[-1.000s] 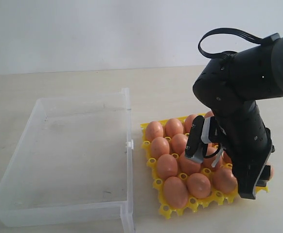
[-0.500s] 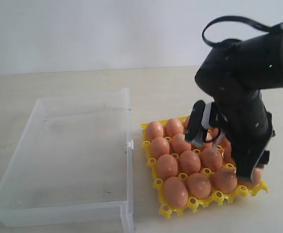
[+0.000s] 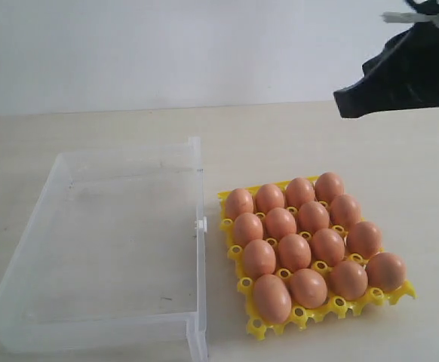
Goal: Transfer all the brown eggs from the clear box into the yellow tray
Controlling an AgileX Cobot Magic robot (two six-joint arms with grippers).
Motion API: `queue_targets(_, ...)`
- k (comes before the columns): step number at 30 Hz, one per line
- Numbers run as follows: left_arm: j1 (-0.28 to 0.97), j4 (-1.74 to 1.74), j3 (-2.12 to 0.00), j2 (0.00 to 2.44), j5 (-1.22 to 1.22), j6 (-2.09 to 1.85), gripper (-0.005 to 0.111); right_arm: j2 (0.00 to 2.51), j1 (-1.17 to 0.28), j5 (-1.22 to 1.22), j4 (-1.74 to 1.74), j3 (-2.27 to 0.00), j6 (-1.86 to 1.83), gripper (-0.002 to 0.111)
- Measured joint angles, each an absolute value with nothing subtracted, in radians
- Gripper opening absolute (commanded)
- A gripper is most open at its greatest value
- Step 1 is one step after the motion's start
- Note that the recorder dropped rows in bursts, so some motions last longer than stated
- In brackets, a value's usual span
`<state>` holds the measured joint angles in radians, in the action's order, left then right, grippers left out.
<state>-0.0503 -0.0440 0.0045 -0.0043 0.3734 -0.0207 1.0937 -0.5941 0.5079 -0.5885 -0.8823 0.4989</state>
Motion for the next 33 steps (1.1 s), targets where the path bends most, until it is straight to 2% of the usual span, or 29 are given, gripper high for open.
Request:
queue_targets(5, -0.05, -0.044, 0.005, -0.004, 0.373, -0.021, 0.0, 0.924, -0.49, 0.313, -0.448, -0.641, 0.479, 0.0)
queue_targets(13, -0.05, -0.044, 0.005, -0.004, 0.373, -0.021, 0.0, 0.615, -0.37, -0.115, 0.084, -0.258, -0.09, 0.0)
queue_targets(20, -0.05, -0.044, 0.005, -0.004, 0.373, -0.021, 0.0, 0.416, -0.365, -0.1, 0.171, -0.215, -0.15, 0.0)
queue_targets(29, -0.05, -0.044, 0.005, -0.004, 0.373, -0.021, 0.0, 0.356, -0.36, -0.083, 0.176, -0.215, -0.156, 0.0)
queue_targets(33, -0.05, -0.044, 0.005, -0.004, 0.373, -0.021, 0.0, 0.19, -0.217, -0.069, 0.178, -0.215, -0.156, 0.0)
